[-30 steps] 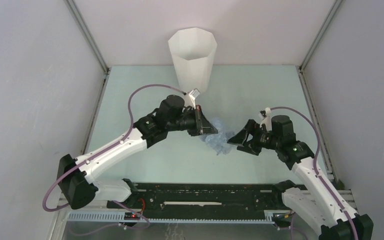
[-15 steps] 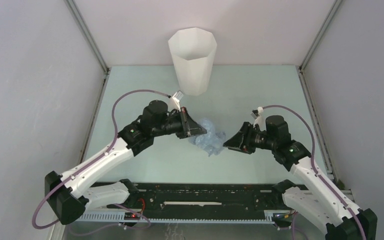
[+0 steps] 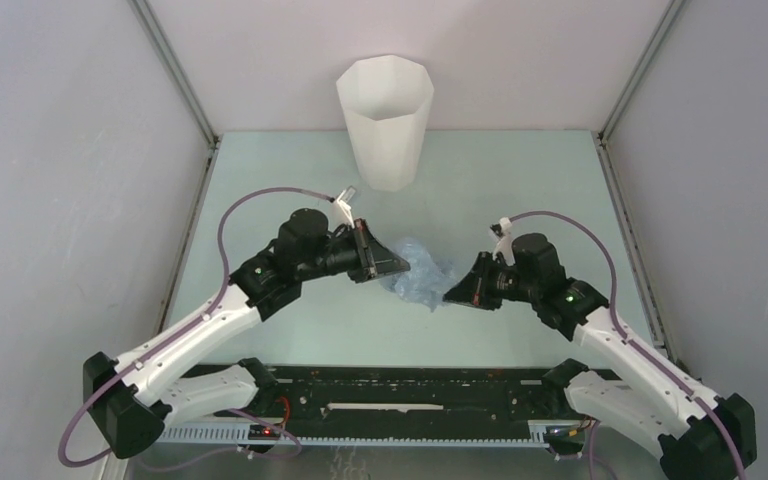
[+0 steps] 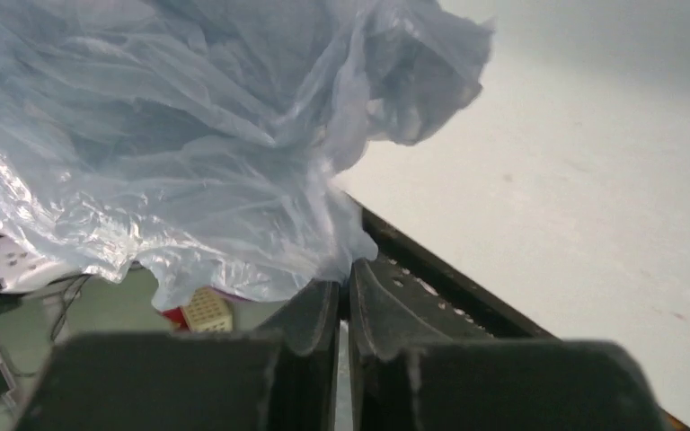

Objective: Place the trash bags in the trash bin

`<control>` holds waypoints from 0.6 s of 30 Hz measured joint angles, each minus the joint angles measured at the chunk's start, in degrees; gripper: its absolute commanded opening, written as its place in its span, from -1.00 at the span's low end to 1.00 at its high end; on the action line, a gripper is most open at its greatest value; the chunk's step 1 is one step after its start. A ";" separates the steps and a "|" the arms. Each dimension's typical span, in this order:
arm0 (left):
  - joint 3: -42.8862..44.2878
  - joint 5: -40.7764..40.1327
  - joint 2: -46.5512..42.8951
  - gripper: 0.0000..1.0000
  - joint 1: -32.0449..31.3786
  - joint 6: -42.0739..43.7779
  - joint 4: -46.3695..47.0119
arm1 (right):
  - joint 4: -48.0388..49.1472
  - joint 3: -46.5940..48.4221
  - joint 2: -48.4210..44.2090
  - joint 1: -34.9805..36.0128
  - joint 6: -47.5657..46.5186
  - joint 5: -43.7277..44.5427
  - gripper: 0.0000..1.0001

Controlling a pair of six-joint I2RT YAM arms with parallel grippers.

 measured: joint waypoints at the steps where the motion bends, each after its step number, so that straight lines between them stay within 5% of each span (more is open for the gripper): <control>1: 0.02 -0.37 -0.33 -0.92 0.09 0.37 -0.83 | -1.51 0.02 -0.72 -0.55 -0.57 1.14 -1.00; 9: -0.37 -9.57 -3.58 -0.57 0.90 5.73 -14.91 | -12.79 0.59 -10.25 -4.11 -7.69 6.21 -1.00; 14: -3.58 -8.66 -4.35 0.32 1.05 7.08 -16.06 | -18.97 7.08 -6.38 -1.25 -12.81 7.82 -1.00; 18: -3.61 -6.19 -5.44 0.71 0.85 7.85 -15.30 | -21.64 12.81 -3.32 -0.15 -15.26 7.65 -1.00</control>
